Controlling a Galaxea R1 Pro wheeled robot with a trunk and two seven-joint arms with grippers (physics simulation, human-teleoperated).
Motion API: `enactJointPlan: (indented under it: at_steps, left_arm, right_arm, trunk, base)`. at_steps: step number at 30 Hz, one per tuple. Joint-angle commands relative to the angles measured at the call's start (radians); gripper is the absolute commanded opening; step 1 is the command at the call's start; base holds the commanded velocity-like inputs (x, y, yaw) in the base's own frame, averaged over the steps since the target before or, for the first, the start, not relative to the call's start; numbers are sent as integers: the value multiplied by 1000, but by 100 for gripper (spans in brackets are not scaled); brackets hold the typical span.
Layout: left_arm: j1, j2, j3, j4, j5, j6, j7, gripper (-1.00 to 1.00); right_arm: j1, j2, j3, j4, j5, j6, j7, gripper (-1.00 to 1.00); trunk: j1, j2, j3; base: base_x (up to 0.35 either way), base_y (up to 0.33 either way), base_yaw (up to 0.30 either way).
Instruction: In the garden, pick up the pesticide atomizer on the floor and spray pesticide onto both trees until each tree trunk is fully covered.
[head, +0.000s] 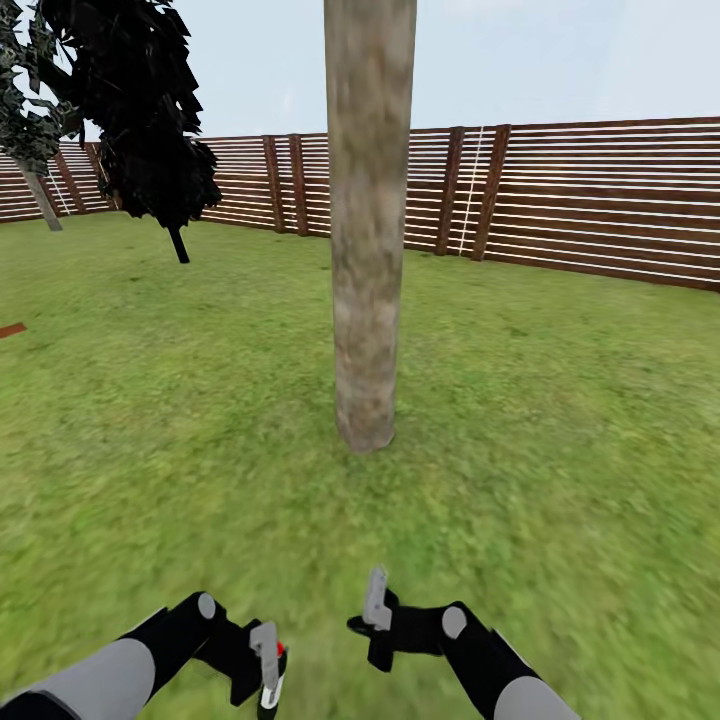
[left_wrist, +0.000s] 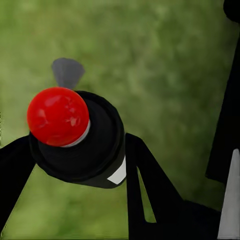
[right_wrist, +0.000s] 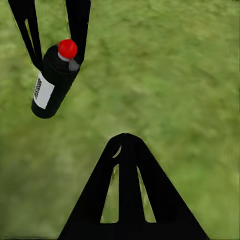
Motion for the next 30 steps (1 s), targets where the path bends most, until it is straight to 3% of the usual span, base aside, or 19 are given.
enactJointPlan:
  at_steps: [1,4,13,30]
  left_arm:
    - [1,-3,1,-5,-14,1,0,-100]
    - [6,-11,1,-12,-30,-1,-2,-100]
    - [11,-60,1,-45,-31,-60,-4,-100]
    - [10,-109,13,-80,-21,-68,8,-100]
  right_arm:
    - [0,1,21,0,-1,0,6,-100]
    - [0,1,42,-1,-1,1,11,-100]
    - [0,1,45,1,-2,1,12,-100]
    - [0,1,45,-2,-2,1,12,-100]
  trunk:
    - [0,0,0]
    - [0,0,0]
    - [0,0,0]
    - [0,0,0]
  base:
    - [0,0,0]
    - [0,0,0]
    - [0,0,0]
    - [0,0,0]
